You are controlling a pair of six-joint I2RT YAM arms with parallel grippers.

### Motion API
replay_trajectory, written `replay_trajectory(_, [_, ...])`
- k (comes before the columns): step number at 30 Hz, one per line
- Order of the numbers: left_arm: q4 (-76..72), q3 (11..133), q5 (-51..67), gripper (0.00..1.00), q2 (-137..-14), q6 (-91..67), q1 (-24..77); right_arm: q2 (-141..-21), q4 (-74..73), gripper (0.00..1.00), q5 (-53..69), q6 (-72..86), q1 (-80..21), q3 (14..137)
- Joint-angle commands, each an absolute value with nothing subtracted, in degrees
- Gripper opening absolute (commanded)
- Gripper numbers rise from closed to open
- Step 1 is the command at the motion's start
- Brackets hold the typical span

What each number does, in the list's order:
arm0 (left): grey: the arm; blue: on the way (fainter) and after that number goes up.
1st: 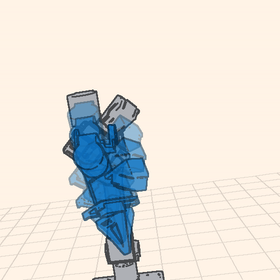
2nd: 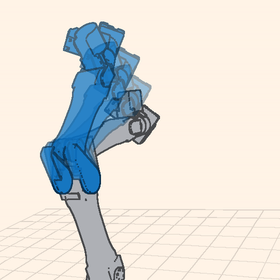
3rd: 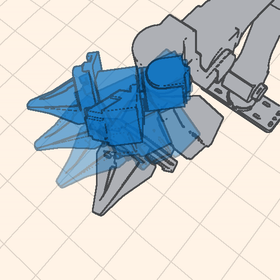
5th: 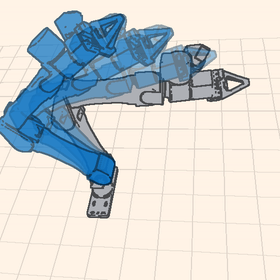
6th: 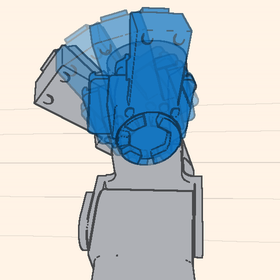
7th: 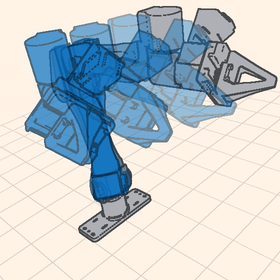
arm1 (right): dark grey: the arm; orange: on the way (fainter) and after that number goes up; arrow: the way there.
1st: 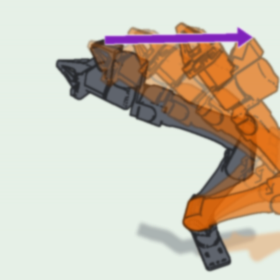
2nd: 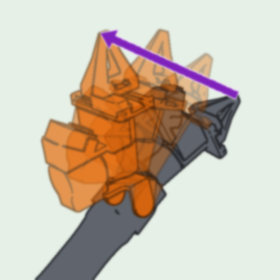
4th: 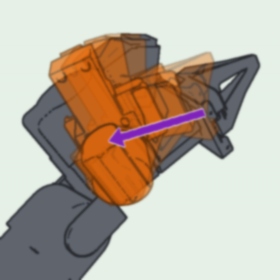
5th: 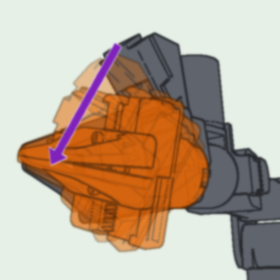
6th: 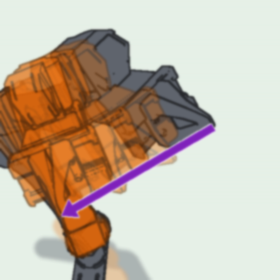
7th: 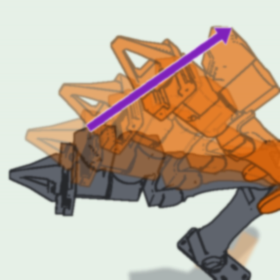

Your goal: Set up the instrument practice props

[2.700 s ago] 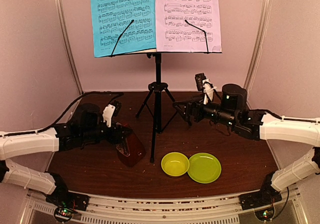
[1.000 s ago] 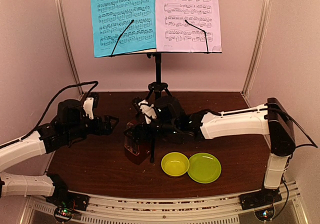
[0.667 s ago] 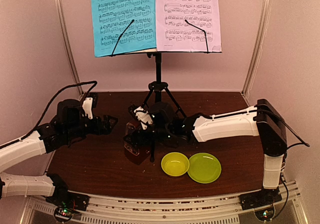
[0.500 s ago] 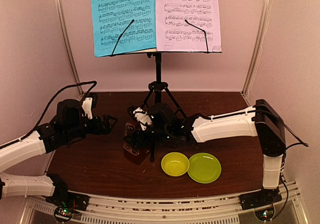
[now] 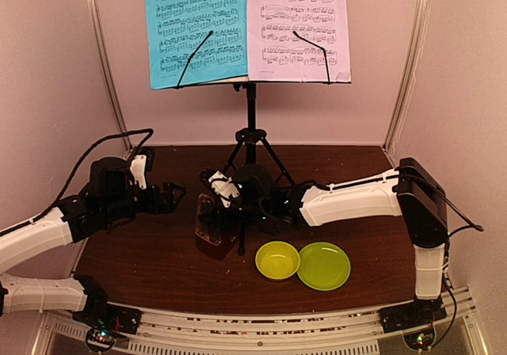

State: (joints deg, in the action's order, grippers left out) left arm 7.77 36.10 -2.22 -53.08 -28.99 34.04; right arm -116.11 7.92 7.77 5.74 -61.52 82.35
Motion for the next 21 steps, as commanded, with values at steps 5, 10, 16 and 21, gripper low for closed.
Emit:
replay_trajectory(5, [8.2,36.8,-1.1,0.98,-50.9,-27.4,33.2,-111.3,13.4,0.44,17.4,3.7,-60.7,79.4])
replay_trajectory(10, [9.2,37.5,0.9,0.98,-49.6,-25.8,33.2,-107.7,17.0,0.33,25.3,3.2,-60.6,77.8])
replay_trajectory(16, [9.7,38.5,6.9,0.96,-48.7,-22.5,33.2,-102.0,21.3,0.26,33.2,3.7,-59.9,74.0])
replay_trajectory(21, [9.3,38.9,14.1,0.91,-48.9,-19.3,33.2,-96.5,24.3,0.14,38.4,4.2,-58.7,69.6])
